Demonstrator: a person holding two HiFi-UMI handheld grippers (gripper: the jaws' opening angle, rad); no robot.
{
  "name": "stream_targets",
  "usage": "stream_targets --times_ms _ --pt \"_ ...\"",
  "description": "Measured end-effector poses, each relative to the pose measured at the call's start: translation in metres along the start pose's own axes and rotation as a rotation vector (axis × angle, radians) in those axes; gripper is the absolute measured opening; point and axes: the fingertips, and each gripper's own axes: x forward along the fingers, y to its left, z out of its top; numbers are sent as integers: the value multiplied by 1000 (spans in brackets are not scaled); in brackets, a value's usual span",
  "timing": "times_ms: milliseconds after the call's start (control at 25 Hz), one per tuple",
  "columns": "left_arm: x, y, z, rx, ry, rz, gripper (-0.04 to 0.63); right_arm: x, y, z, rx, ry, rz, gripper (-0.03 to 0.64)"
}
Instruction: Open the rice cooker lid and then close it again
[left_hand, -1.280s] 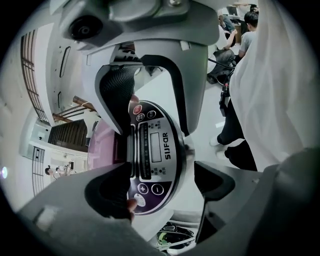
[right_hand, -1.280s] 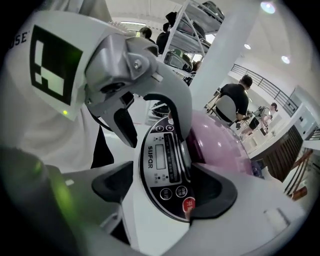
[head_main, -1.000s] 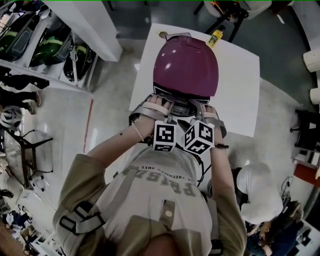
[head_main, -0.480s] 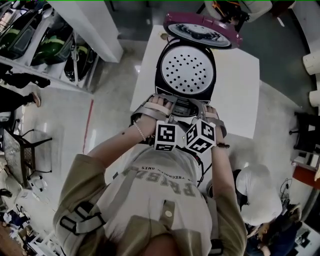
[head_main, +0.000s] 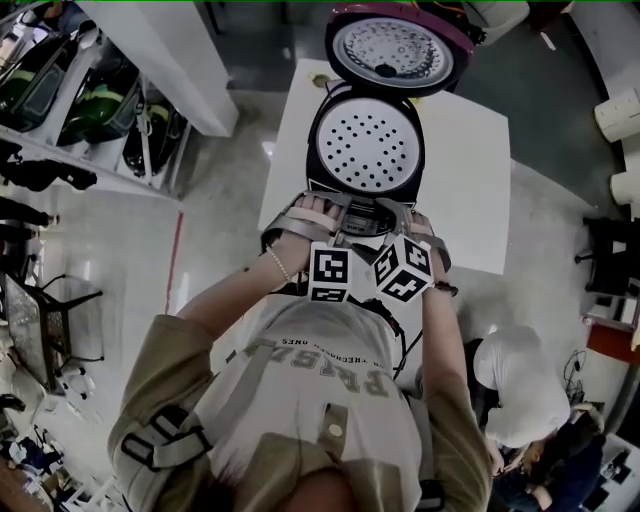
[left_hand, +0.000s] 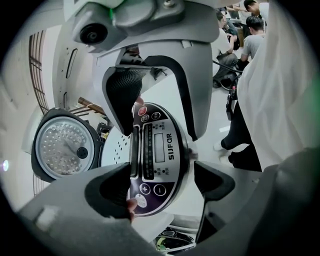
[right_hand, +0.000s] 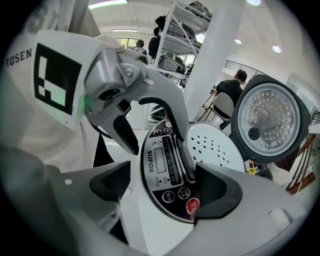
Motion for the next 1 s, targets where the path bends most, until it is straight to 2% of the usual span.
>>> stream_targets --times_ms 160,240,360,440,560,720,880,1000 --pt "0 -2 -1 -53 -54 -34 410 2 2 3 18 -34 6 383" --pt "-4 -3 0 -116 -106 -64 410 0 3 6 30 -65 9 383" --pt "-11 8 1 -233 -203 -81 410 -7 -5 11 114 -148 -19 383" --pt "-19 19 -1 -312 -268 -73 410 -16 -13 16 196 -233 -68 382" --pt "-35 35 -9 -428 -356 -60 410 -37 -24 28 349 -417 -140 382" --pt "-49 57 -23 -545 -464 -27 410 -60 -45 29 538 -612 -245 382" --pt "-54 72 -43 -616 -522 2 410 -77 -63 24 635 -720 -344 382" --pt "-55 87 -56 -631 -566 46 410 -93 -79 20 687 -817 -386 382"
